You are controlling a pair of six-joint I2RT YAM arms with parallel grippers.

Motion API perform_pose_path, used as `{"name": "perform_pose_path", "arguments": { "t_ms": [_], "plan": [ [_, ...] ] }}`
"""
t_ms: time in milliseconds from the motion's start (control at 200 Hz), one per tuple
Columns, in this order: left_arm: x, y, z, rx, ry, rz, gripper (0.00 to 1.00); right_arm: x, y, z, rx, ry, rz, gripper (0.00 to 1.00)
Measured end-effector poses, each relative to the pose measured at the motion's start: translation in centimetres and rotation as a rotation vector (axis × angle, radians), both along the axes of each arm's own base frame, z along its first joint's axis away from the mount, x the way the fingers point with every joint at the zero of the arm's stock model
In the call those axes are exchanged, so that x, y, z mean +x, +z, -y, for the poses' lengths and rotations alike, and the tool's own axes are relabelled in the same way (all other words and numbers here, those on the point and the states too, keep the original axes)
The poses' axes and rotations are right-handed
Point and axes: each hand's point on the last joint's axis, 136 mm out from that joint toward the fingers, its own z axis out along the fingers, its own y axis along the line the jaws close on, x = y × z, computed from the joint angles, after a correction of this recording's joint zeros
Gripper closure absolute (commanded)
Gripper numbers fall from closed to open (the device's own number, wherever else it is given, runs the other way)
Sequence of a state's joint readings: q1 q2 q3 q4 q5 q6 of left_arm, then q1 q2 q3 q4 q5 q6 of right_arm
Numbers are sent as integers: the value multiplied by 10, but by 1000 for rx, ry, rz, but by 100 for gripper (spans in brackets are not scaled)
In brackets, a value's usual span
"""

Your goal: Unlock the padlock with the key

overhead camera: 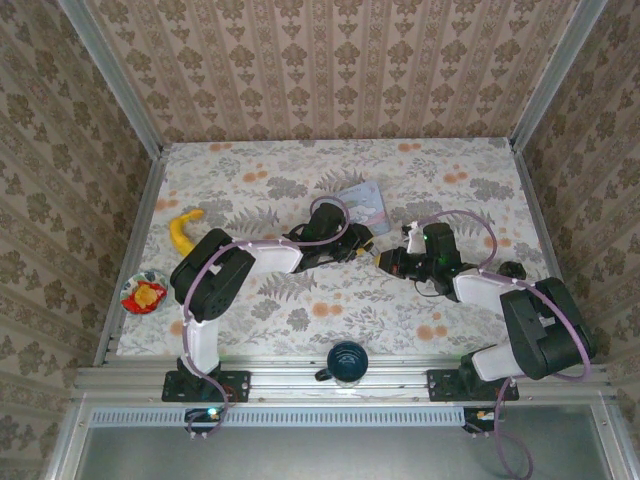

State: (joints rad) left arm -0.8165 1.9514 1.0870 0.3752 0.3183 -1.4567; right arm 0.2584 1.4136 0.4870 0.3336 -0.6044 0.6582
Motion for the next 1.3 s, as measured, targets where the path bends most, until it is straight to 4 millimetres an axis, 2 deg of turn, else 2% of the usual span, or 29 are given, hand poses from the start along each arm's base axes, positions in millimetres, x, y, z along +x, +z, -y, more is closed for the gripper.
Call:
{"name": "perform_pose_path", "arguments": {
  "t_ms": [305, 550, 1300],
  "plan": [
    [0, 0, 0, -1, 1, -1, 100, 4, -2, 4, -20, -26, 6, 100],
    [0, 0, 0, -2, 1, -1, 100, 11, 4, 4, -20, -36, 24, 100],
    [1, 2, 1, -9, 5, -2, 100, 14, 0, 4, -28, -45, 18, 100]
  ]
}}
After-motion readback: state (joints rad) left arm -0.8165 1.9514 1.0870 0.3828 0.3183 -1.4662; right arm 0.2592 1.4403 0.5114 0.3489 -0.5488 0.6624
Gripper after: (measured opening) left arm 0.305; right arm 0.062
